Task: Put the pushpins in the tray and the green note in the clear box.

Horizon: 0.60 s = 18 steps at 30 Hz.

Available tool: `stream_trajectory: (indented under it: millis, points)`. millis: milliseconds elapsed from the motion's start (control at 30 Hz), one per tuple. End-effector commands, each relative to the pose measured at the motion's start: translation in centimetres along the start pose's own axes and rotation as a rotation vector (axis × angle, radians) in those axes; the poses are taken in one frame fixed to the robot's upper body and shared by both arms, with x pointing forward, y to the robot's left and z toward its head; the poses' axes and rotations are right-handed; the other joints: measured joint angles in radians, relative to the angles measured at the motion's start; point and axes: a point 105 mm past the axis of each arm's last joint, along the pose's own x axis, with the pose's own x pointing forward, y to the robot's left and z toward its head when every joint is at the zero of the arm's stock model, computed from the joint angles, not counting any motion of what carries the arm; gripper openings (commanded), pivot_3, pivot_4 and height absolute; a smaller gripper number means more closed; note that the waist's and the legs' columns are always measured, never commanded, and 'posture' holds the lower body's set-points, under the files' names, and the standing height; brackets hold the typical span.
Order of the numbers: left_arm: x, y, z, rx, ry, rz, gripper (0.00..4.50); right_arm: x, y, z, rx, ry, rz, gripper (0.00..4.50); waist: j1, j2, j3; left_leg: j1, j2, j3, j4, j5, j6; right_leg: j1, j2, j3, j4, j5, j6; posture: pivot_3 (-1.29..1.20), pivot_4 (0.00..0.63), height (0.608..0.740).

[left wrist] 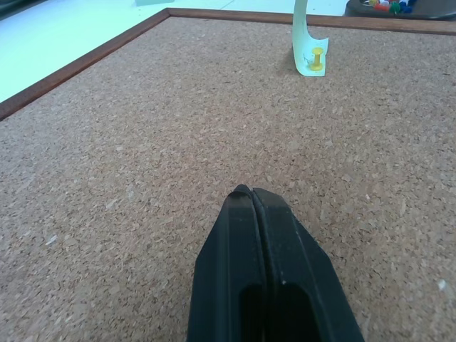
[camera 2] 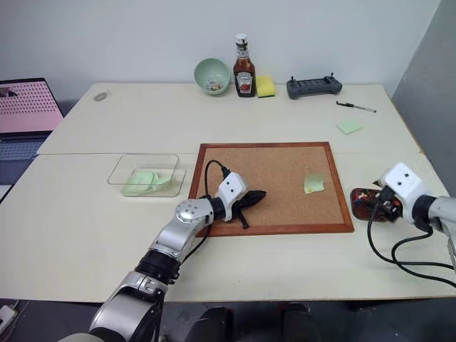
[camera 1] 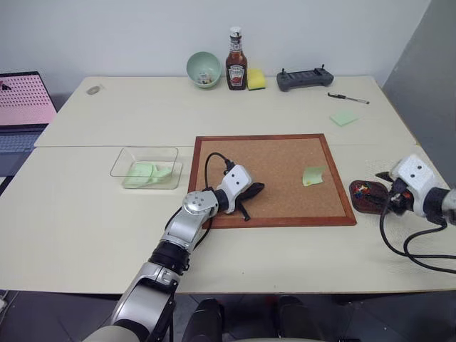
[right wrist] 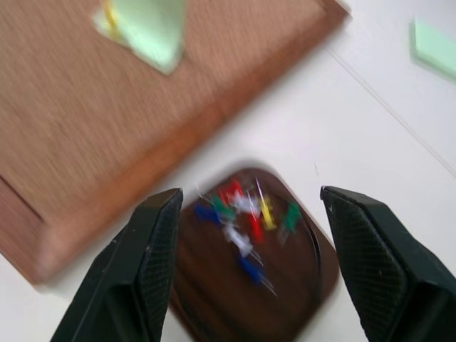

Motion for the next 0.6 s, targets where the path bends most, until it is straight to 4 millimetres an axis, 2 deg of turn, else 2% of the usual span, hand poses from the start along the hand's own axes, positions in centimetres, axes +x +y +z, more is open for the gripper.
stream_trajectory:
  millis: [33,200,600]
  points:
    - [-0.2,-0.3,-2.0,-0.014,0.079,-0.001,0.00,1.6,2.8,2.5,0.043,-0.084,0.115,3.29,0.000,0.000,0.000,0.000,0.000,0.000,0.000,0.000,0.000,0.000,0.000,0.000,0.000,0.000,0.000,0.00,0.150,0.740]
    - [-0.4,-0.2,-2.1,-0.013,0.081,0.005,0.00,3.8,4.8,3.5,0.068,-0.119,0.175,3.29,0.000,0.000,0.000,0.000,0.000,0.000,0.000,0.000,0.000,0.000,0.000,0.000,0.000,0.000,0.000,0.00,0.150,0.740]
    - [-0.5,-0.2,-2.1,-0.014,0.081,0.018,0.00,8.0,4.5,3.7,0.055,-0.157,0.128,3.29,-0.002,0.000,0.000,0.000,0.000,0.000,0.000,0.000,0.000,-0.001,0.000,0.000,0.001,0.000,0.000,0.00,0.150,0.740]
